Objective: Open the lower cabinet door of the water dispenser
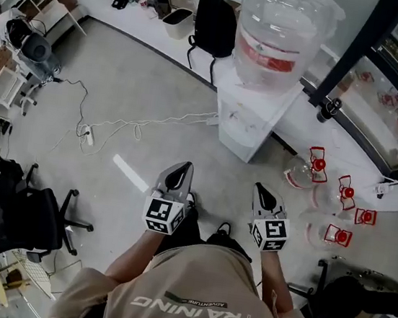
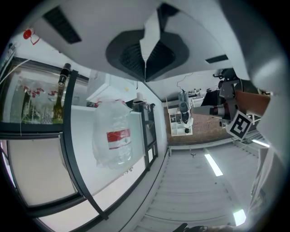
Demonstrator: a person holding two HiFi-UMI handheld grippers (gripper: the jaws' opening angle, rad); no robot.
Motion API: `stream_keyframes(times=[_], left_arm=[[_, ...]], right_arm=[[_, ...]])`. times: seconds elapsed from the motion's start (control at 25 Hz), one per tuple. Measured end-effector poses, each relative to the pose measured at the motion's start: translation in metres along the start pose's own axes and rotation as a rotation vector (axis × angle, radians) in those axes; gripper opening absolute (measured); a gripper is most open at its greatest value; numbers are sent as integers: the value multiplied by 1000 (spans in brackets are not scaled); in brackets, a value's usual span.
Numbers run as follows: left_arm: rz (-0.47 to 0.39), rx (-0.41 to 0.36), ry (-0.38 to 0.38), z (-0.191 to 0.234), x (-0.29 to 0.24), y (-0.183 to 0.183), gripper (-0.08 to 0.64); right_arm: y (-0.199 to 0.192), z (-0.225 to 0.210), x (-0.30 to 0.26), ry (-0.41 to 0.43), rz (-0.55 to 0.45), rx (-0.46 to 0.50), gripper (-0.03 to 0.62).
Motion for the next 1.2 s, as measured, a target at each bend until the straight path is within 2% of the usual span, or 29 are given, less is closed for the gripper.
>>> stream_keyframes(times=[0.2, 0.4, 0.56, 0.68, 0.76, 0.96, 1.2], left_arm=[[6, 25, -93, 48, -44, -6, 8], [8, 12, -252, 94, -100, 3, 8], [11, 35, -343, 120, -130, 7, 8], [19, 39, -398, 123, -150, 3, 8], [30, 42, -425, 120, -159, -2, 8], [36, 41, -486, 111, -177, 4, 8], [52, 16, -527, 77, -187, 9, 8]], right_arm=[[2, 1, -38, -119, 13, -2, 11], [21, 0, -79, -302, -31, -44, 11], [39, 18, -110, -354, -41, -15, 12], [34, 24, -120, -364, -18, 4, 11], [30, 24, -119, -379, -1, -16, 12], [43, 5, -120, -450, -52, -37, 12], [28, -19, -110, -451, -54, -77, 11]])
Point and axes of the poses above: the fingertips, and each gripper's own axes: x backward along the fingers, z to its left, y out of its top, the point moved 6 cm from there along x, backward along the fingers, and after that the axes turned 12 degrees about -z, right-handed, at the moved point
